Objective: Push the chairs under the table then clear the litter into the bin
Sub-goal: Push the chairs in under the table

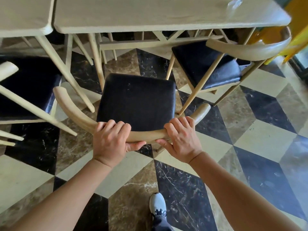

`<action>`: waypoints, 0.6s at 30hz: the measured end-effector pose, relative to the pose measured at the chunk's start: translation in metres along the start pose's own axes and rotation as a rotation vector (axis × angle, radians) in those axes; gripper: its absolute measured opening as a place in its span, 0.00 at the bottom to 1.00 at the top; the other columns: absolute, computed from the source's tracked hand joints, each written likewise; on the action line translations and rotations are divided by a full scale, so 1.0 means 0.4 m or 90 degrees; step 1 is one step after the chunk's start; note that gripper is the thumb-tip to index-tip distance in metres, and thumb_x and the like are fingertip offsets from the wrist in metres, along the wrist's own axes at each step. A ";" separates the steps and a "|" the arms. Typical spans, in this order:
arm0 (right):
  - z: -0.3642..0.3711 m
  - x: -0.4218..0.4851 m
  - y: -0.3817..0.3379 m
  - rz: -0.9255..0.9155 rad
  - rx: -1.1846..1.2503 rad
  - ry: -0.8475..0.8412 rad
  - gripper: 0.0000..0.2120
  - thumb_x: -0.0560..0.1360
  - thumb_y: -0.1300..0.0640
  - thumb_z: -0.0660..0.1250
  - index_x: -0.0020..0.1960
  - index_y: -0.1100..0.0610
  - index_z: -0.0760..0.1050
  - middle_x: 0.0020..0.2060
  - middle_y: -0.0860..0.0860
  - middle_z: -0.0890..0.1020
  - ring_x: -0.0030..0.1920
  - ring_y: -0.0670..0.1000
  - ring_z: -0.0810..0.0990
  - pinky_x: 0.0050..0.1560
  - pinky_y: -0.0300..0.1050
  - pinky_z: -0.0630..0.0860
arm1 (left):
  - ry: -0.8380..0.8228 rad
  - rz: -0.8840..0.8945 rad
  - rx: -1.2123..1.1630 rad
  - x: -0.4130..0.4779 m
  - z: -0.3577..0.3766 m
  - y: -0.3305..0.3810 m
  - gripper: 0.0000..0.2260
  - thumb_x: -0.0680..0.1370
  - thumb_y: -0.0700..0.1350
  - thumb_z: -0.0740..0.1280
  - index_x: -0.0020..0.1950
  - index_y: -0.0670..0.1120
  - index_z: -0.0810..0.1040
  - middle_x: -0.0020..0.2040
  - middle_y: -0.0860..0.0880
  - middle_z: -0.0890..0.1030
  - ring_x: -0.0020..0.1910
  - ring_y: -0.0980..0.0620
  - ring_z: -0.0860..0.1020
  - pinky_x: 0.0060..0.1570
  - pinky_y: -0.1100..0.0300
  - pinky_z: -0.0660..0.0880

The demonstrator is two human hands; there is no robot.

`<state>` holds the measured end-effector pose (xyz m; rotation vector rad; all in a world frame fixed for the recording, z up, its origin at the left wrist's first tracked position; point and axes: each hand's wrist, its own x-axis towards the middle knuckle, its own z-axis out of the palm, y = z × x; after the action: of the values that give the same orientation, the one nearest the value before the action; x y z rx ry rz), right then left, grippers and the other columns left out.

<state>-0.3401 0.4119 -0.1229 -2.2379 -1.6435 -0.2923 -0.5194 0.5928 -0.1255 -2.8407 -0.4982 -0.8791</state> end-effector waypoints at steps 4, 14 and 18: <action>-0.002 0.033 0.086 -0.037 0.013 -0.005 0.28 0.81 0.35 0.52 0.48 0.60 0.75 0.43 0.54 0.75 0.42 0.57 0.71 0.53 0.57 0.67 | -0.004 -0.017 0.030 0.051 0.034 0.038 0.30 0.75 0.73 0.61 0.36 0.46 0.73 0.31 0.48 0.74 0.32 0.45 0.72 0.37 0.50 0.64; -0.006 0.108 0.255 -0.067 0.001 -0.051 0.28 0.81 0.35 0.51 0.50 0.59 0.74 0.44 0.54 0.75 0.44 0.57 0.71 0.56 0.56 0.67 | 0.012 -0.069 0.070 0.175 0.113 0.112 0.29 0.74 0.73 0.60 0.35 0.47 0.70 0.30 0.49 0.70 0.32 0.45 0.70 0.36 0.50 0.63; 0.002 0.154 0.286 -0.066 0.023 -0.053 0.28 0.81 0.34 0.52 0.50 0.58 0.74 0.45 0.53 0.75 0.45 0.56 0.70 0.56 0.57 0.67 | 0.007 -0.062 0.070 0.217 0.139 0.092 0.29 0.75 0.73 0.58 0.36 0.47 0.71 0.30 0.49 0.71 0.32 0.45 0.70 0.36 0.50 0.64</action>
<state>-0.2124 0.4357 -0.1189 -2.1690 -1.7966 -0.1969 -0.4100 0.5940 -0.1227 -2.7309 -0.6676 -0.8554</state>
